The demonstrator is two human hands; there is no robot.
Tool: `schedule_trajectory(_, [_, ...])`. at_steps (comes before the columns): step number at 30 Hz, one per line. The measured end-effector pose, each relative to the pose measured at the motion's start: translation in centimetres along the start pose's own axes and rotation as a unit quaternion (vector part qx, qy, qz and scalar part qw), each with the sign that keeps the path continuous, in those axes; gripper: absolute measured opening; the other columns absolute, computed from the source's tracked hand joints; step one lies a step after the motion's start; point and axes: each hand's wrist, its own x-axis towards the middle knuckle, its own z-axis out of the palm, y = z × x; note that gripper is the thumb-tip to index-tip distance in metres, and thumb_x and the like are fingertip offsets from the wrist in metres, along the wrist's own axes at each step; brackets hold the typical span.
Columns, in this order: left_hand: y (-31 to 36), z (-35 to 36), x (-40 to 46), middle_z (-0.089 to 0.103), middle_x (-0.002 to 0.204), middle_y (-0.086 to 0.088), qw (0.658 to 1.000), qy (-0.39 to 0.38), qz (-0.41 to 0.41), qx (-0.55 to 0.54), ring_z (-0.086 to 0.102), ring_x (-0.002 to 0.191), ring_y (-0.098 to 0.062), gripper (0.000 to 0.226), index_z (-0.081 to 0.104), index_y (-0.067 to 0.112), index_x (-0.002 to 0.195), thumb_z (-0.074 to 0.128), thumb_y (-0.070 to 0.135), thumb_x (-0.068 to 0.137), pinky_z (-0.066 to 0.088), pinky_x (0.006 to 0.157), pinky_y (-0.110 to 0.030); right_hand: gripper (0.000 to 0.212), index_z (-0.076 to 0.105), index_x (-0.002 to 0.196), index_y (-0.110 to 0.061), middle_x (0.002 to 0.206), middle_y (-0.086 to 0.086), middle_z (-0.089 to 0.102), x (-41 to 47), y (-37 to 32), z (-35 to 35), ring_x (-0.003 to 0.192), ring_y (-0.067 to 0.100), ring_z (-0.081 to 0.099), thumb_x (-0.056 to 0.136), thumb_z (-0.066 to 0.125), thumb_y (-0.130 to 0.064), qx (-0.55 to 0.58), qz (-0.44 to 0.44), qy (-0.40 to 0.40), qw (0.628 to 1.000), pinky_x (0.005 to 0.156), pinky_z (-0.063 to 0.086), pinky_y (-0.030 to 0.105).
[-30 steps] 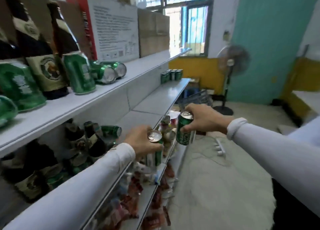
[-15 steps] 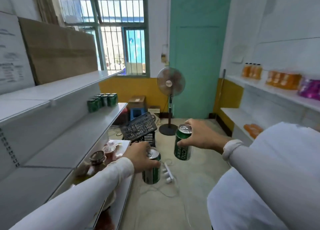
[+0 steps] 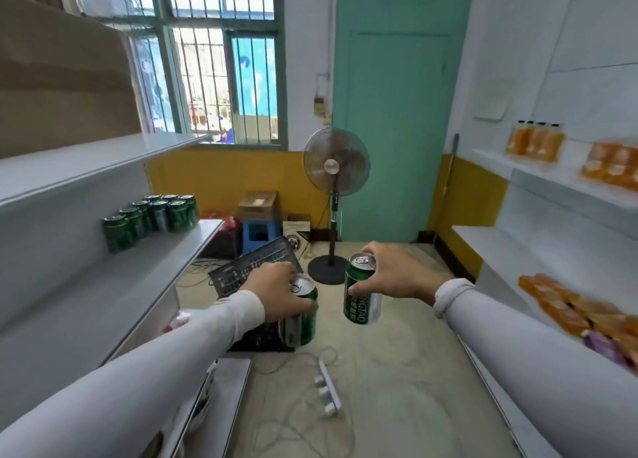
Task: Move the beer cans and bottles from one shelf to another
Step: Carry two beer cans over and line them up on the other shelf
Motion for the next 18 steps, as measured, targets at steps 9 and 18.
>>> schedule_trajectory(9, [-5.5, -0.1, 18.1, 0.064, 0.105, 0.002, 0.998, 0.035, -0.045, -0.018, 0.055, 0.087, -0.017, 0.067, 0.06, 0.019, 0.11, 0.072, 0.065, 0.062, 0.039, 0.071, -0.024, 0.069, 0.055, 0.118, -0.02, 0.108, -0.003, 0.064, 21.1, 5.0, 0.3, 0.093, 0.015, 0.06, 0.063, 0.086, -0.047, 0.027, -0.014, -0.026, 0.999, 0.072, 0.05, 0.025])
schedule_trajectory(18, [-16.2, -0.6, 28.3, 0.064, 0.091, 0.002, 0.981, 0.047, -0.186, -0.008, 0.06, 0.084, -0.019, 0.057, 0.061, 0.02, 0.096, 0.075, 0.063, 0.061, 0.045, 0.068, -0.027, 0.085, 0.048, 0.133, -0.018, 0.123, 0.0, 0.062, 41.1, 4.4, 4.7, 0.106, 0.019, 0.06, 0.064, 0.083, -0.054, -0.009, -0.131, -0.124, 0.984, 0.09, 0.054, 0.039])
